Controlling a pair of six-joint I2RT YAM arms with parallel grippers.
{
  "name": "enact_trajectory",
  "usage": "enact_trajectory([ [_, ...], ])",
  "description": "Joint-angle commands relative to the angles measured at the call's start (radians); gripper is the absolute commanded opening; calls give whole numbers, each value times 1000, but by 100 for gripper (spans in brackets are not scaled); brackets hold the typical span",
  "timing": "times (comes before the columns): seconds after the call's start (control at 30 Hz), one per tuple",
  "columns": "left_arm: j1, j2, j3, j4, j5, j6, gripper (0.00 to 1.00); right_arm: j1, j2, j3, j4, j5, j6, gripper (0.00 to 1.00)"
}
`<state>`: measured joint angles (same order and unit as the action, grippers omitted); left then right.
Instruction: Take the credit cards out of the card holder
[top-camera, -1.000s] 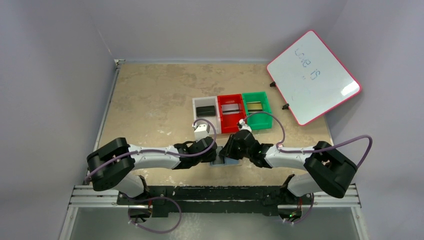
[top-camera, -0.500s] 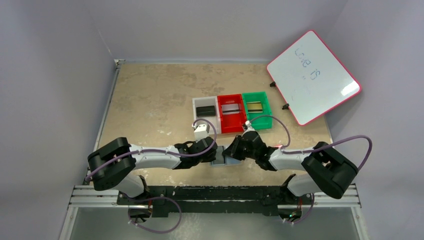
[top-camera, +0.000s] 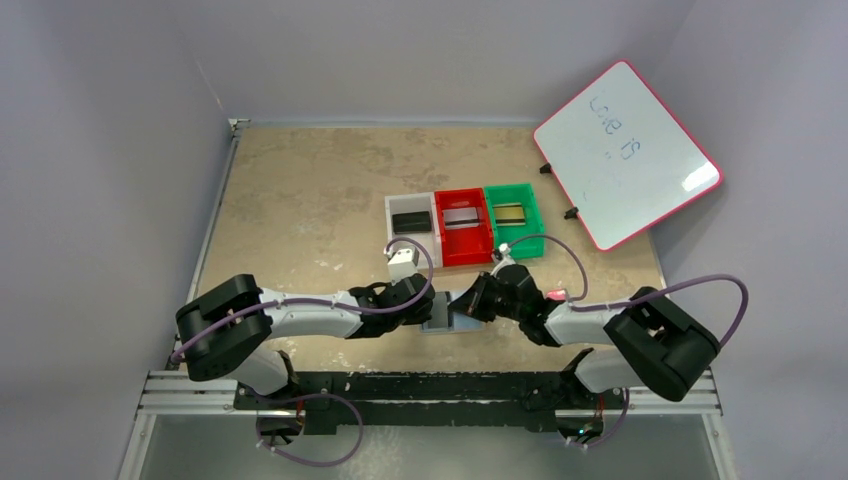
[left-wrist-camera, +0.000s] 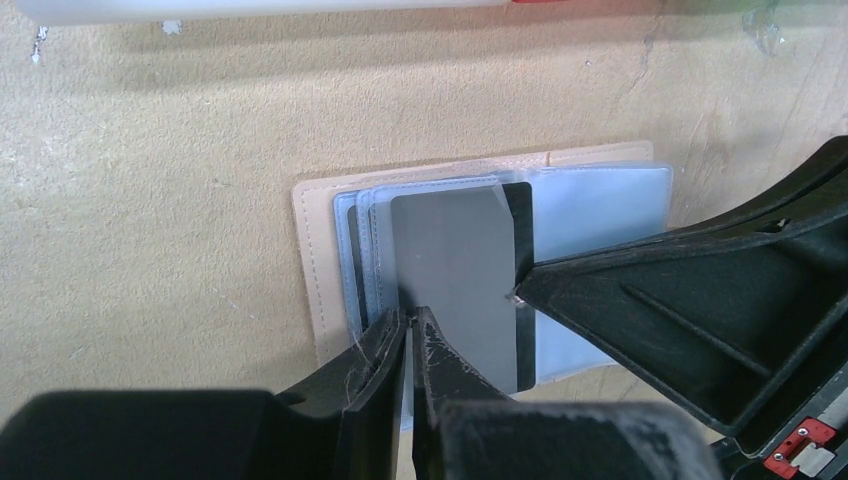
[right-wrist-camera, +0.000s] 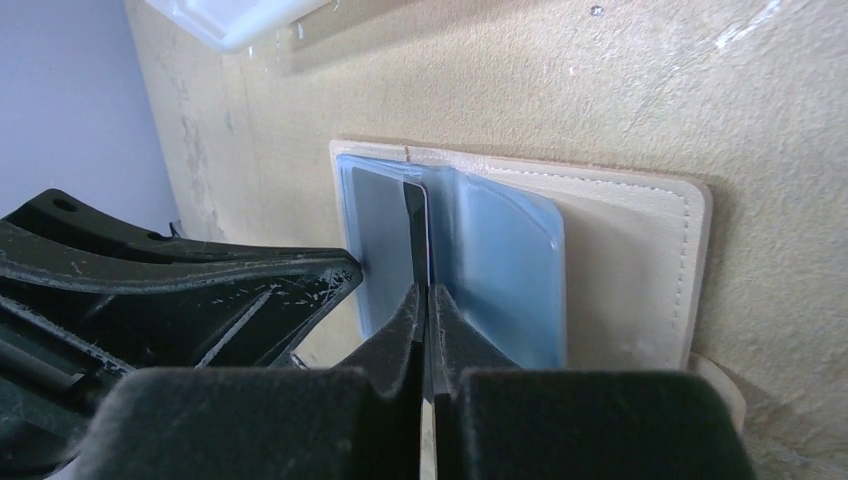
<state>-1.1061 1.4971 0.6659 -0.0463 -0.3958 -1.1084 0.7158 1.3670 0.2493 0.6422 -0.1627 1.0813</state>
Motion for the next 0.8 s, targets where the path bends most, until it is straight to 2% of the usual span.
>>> enact_trajectory([
  [0.0,4,15,-16,-64,-17,-2,7,-21,-31,-23,29,-14,-5,0],
  [0.47,3,5,-14,-72,-18,11,7,-39,-19,-9,4,-38,-39,0],
  [0.57,4,5,-13,-73,-14,16,6,-39,-8,-9,10,-46,-40,5],
  [0.7,3,6,-8,-75,-11,17,6,-39,5,-1,7,-47,-48,16],
  [0.77,4,7,-10,-73,-9,15,6,-39,11,3,4,-52,-52,18],
])
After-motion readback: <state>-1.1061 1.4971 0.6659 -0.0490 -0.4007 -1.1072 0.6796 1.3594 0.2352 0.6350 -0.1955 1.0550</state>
